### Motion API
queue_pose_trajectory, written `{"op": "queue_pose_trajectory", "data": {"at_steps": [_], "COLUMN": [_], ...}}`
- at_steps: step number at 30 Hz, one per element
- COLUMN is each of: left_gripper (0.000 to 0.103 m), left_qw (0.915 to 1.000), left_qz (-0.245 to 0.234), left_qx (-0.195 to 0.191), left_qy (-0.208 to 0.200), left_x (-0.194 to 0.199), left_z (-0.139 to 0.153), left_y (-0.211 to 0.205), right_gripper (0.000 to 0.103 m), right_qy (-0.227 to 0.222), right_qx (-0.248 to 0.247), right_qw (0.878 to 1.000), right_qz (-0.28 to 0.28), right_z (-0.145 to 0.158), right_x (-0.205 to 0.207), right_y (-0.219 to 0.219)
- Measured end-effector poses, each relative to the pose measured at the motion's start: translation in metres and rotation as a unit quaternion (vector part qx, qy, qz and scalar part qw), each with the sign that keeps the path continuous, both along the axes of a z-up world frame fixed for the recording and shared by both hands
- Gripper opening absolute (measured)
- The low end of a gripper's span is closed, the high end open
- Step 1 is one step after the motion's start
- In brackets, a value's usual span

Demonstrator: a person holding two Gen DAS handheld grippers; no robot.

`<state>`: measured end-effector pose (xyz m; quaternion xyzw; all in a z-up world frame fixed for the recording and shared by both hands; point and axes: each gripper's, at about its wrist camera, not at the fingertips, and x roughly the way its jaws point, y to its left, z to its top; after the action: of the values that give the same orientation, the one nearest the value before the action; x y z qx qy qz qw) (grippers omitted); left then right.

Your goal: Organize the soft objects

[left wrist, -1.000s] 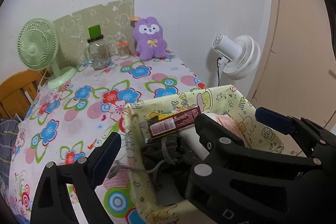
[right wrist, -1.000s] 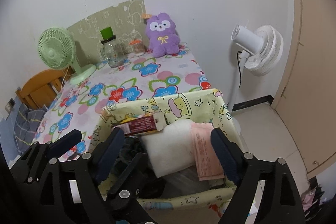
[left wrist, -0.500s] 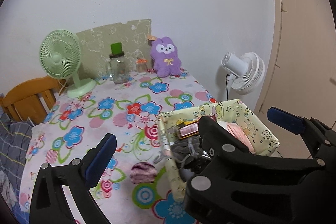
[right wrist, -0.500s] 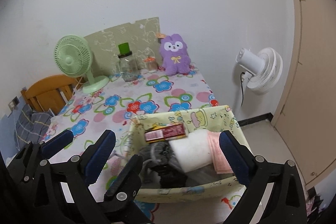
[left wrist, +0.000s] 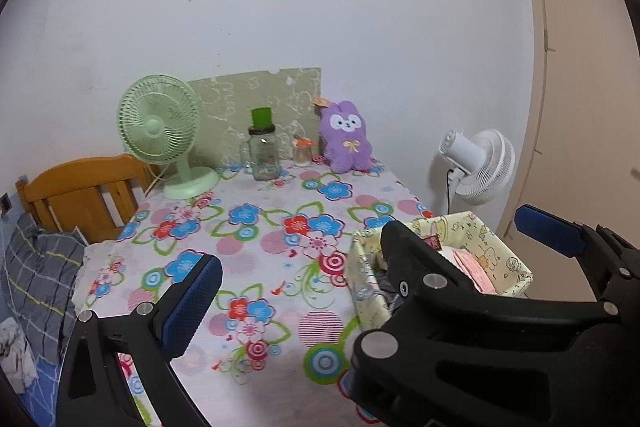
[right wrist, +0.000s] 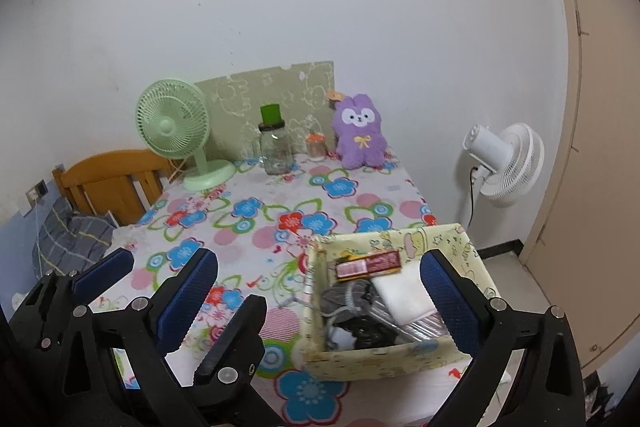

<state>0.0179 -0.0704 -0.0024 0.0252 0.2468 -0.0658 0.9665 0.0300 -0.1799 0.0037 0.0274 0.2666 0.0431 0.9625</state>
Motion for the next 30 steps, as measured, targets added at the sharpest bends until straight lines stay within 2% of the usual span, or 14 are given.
{"op": "queue_pose_trajectory", "data": {"at_steps": [8,17,30], "left_gripper": [0.103,0.103,0.103], "left_qw": [0.9994,0.9981,0.9963], "left_qz": [0.017,0.040,0.063], "left_qx": [0.005,-0.009,-0.001], "left_qy": [-0.029,-0.047,-0.059], "left_x": [-0.018,-0.035,-0.044], "left_z": [0.014,0.028,0.030], "left_y": [0.024,0.053,0.079], "right_gripper": [0.103,0.103,0.103], "right_qy": [-0.025,-0.056,-0.071], "right_qx": [-0.007,-0.009,-0.009], "right_qw": [1.000,0.998,0.997], "right_qz": [0.010,0.006,0.003], "right_z": [0.018,0.036,0.041], "right_x": [-0.017,-0.039,-0.057], "right_y": [0.025,0.043,0.056]}}
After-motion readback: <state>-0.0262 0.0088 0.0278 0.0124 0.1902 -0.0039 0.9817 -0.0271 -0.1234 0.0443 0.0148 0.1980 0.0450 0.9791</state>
